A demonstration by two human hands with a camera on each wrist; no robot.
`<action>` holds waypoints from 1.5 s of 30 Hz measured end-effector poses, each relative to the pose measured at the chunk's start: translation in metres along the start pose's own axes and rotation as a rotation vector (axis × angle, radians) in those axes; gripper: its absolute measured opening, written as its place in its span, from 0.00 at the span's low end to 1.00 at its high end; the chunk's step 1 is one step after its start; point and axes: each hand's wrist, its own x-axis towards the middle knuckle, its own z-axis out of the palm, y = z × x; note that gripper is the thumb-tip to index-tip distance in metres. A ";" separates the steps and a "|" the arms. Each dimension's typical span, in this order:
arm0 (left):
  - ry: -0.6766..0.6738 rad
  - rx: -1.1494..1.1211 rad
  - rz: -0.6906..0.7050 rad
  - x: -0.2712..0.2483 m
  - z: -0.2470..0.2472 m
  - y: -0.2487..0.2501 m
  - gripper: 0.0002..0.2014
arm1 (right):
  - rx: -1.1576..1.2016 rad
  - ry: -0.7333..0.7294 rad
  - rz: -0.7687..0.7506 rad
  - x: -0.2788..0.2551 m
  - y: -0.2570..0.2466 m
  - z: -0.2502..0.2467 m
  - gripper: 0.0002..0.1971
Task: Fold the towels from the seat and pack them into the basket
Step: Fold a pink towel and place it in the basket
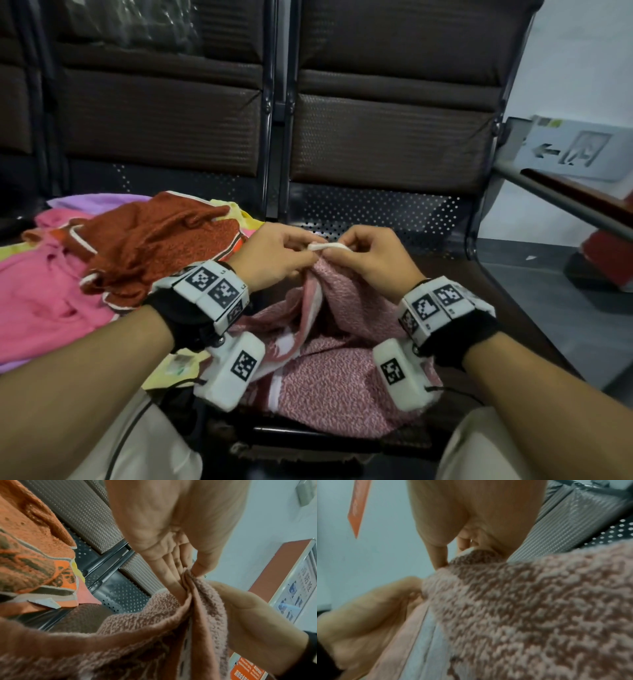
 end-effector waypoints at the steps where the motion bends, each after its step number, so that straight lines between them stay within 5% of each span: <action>1: 0.034 0.029 0.030 -0.001 -0.002 0.001 0.13 | 0.064 -0.006 -0.011 -0.001 -0.003 -0.001 0.08; 3: 0.099 0.048 0.084 -0.003 -0.008 0.006 0.12 | -0.003 -0.052 -0.076 -0.002 -0.007 -0.006 0.10; 8: 0.215 0.149 0.171 -0.011 -0.027 0.017 0.09 | -0.667 -0.274 -0.099 -0.007 -0.010 -0.032 0.22; 12: 0.256 0.216 0.167 -0.020 -0.031 0.024 0.09 | -0.778 -0.163 -0.137 -0.011 -0.013 -0.041 0.18; 15: 0.260 0.227 0.219 -0.024 -0.029 0.029 0.09 | -0.855 -0.187 -0.077 -0.011 -0.022 -0.045 0.33; 18: 0.242 0.248 0.273 -0.030 -0.025 0.033 0.13 | -1.023 -0.229 -0.066 -0.016 -0.036 -0.048 0.13; 23: 0.333 0.361 0.144 -0.032 -0.033 0.038 0.17 | -0.868 0.003 -0.096 -0.016 -0.064 -0.054 0.06; 29: 0.357 0.483 0.178 -0.010 -0.057 0.077 0.08 | -0.314 0.252 -0.128 0.011 -0.101 -0.068 0.09; 38: 0.433 0.428 0.315 0.031 -0.066 0.147 0.11 | -0.264 0.523 -0.288 0.041 -0.144 -0.105 0.06; 41: 0.434 0.333 0.377 0.020 -0.059 0.148 0.10 | -0.254 0.485 -0.328 0.022 -0.147 -0.106 0.07; 45: 0.319 0.294 0.314 -0.020 -0.036 0.108 0.08 | -0.303 0.274 -0.196 -0.031 -0.113 -0.090 0.12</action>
